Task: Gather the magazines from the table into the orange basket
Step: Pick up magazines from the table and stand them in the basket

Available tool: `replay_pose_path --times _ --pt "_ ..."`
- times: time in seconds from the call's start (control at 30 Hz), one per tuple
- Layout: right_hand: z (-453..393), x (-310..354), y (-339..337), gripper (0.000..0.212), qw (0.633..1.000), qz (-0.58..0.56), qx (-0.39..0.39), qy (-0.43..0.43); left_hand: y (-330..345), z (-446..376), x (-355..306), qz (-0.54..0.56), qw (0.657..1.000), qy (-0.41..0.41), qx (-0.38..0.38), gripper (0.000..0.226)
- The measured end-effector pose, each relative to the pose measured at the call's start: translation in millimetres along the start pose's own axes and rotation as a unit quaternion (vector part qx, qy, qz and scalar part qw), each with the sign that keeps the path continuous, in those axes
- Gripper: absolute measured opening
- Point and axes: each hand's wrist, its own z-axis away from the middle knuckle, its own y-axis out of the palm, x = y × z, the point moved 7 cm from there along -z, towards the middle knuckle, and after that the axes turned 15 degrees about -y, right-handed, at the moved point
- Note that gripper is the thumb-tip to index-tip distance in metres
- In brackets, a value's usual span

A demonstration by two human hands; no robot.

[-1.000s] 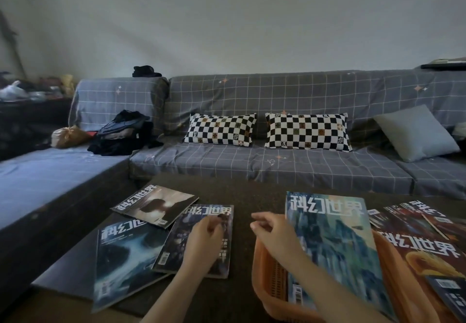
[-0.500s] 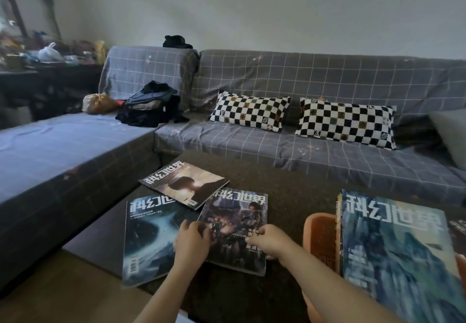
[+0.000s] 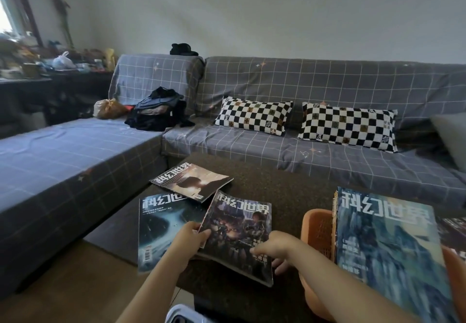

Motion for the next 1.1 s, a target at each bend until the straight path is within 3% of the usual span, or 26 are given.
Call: replay_pose_path --times 0.1,0.27,0.4,0.57,0.73,0.93,1.1 --pt "13.5 4.8 6.8 0.066 0.999 -0.038 0.007 -0.010 -15.6 27.2 1.6 0.043 0.999 0.021 0.014 0.014" --pt "39.5 14.8 20.4 0.046 0.984 -0.169 -0.017 -0.060 -46.0 74.2 -2.8 0.024 0.995 0.095 -0.008 0.012" --pt "53.1 21.5 18.7 0.038 0.951 -0.275 -0.095 -0.102 -65.0 103.2 -3.1 0.048 0.991 0.126 -0.002 0.013" --pt "79.2 33.1 -6.3 0.030 0.922 -0.266 -0.201 -0.196 -65.9 127.3 -12.5 0.122 0.982 0.139 0.048 0.015" --pt "108.9 22.0 -47.8 0.018 0.883 -0.285 -0.272 -0.254 -32.3 147.5 -38.0 0.157 0.964 0.165 0.138 0.018" --pt "150.2 -18.5 -95.6 0.031 0.863 -0.299 -0.325 -0.246 36.4 156.1 -62.6 0.193 0.942 0.161 0.225 0.019" --pt "179.4 -58.9 -131.5 0.028 0.849 -0.284 -0.374 -0.241 96.8 151.9 -73.3 0.154 0.953 0.150 0.213 0.014"
